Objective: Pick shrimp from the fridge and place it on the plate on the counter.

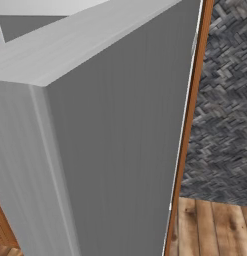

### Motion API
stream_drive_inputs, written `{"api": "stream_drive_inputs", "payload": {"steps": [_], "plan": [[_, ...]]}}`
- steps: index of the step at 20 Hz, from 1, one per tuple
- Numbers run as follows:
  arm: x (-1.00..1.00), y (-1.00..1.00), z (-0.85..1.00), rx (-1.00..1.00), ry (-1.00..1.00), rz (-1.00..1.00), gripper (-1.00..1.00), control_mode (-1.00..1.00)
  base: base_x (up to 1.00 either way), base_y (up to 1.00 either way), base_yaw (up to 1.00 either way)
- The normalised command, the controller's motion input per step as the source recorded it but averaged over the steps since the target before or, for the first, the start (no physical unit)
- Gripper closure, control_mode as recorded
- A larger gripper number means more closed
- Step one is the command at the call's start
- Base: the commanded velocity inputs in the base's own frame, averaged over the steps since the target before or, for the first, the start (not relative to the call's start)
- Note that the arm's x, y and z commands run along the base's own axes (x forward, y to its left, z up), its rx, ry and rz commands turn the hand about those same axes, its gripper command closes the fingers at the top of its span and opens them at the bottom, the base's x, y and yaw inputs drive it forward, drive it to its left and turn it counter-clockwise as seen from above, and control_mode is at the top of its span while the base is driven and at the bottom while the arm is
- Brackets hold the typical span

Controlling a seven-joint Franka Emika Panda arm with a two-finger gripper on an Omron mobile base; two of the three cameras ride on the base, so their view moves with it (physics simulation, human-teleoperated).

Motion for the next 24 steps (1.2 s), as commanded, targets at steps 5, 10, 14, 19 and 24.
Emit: {"api": "stream_drive_inputs", "payload": {"steps": [5, 10, 14, 19, 24], "plan": [[-1.00, 0.07, 0.00, 0.00, -0.05, 0.00, 1.00, -1.00, 0.00, 0.00, 0.00], [-1.00, 0.23, 0.00, 0.00, 0.00, 0.00, 1.00, -1.00, 0.00, 0.00, 0.00], [-1.00, 0.40, 0.00, 0.00, 0.01, 0.00, 1.00, -1.00, 0.00, 0.00, 0.00], [-1.00, 0.41, -0.01, 0.00, 0.04, 0.00, 1.00, -1.00, 0.00, 0.00, 0.00], [-1.00, 0.41, -0.01, 0.00, 0.02, 0.00, 1.00, -1.00, 0.00, 0.00, 0.00]]}}
